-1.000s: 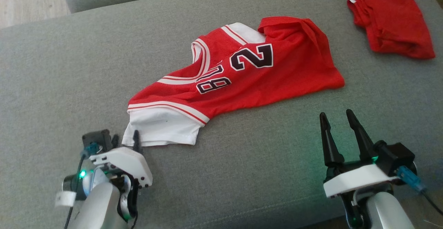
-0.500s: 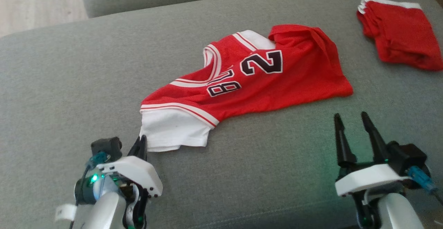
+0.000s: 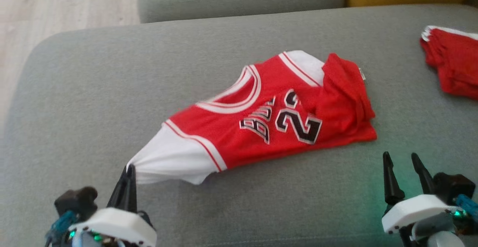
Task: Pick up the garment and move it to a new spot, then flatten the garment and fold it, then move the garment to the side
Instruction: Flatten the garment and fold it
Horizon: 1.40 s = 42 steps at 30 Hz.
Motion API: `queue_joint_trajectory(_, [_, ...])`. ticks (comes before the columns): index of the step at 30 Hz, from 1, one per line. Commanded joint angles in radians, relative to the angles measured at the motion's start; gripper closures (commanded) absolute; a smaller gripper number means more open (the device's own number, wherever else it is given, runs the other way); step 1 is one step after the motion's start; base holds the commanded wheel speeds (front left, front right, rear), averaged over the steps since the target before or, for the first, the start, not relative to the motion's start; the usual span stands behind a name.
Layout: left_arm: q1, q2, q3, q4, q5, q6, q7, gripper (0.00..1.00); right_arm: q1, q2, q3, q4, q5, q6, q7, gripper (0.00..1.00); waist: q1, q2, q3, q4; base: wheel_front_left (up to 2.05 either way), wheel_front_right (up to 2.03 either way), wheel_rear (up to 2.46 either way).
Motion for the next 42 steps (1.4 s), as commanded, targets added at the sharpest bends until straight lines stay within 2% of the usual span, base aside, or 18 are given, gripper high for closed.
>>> queue_joint_trajectory(1, [-0.032, 0.016, 0.044, -0.047, -0.002, 0.009, 0.0, 1.0, -0.024, -0.005, 0.019, -0.024, 0.008, -0.001, 0.003, 0.0, 0.0, -0.0001, -0.005, 0.014, 0.0, 0.0, 0.0])
queue_joint_trajectory(9, [0.012, 0.013, 0.043, -0.114, -0.004, 0.036, 0.022, 1.0, -0.119, -0.005, -0.012, 0.103, 0.005, -0.001, 0.025, 0.0, 0.0, -0.0001, 0.007, 0.044, 0.0, 0.0, 0.0])
queue_joint_trajectory(20, [-0.027, 0.006, 0.029, -0.08, -0.008, 0.028, 0.003, 1.0, -0.291, -0.005, -0.018, 0.39, -0.001, -0.001, 0.002, 0.0, 0.0, -0.0001, 0.051, 0.069, 0.0, 0.0, 0.0])
queue_joint_trajectory(29, [-0.04, 0.013, 0.025, -0.065, -0.009, 0.025, -0.003, 1.0, -0.389, -0.005, -0.006, 0.568, -0.022, -0.001, -0.053, 0.0, 0.0, -0.0001, 0.059, 0.072, 0.0, 0.0, 0.0])
queue_joint_trajectory(36, [-0.038, 0.016, 0.021, -0.062, -0.011, 0.026, -0.004, 1.0, -0.413, -0.005, 0.007, 0.607, -0.008, -0.001, -0.104, 0.0, 0.0, -0.0001, 0.052, 0.069, 0.0, 0.0, 0.0])
queue_joint_trajectory(42, [-0.034, 0.02, 0.019, -0.062, -0.012, 0.028, -0.001, 1.0, -0.424, -0.005, 0.058, 0.613, 0.029, -0.001, -0.114, 0.0, 0.0, -0.0001, 0.051, 0.062, 0.0, 0.0, 0.0])
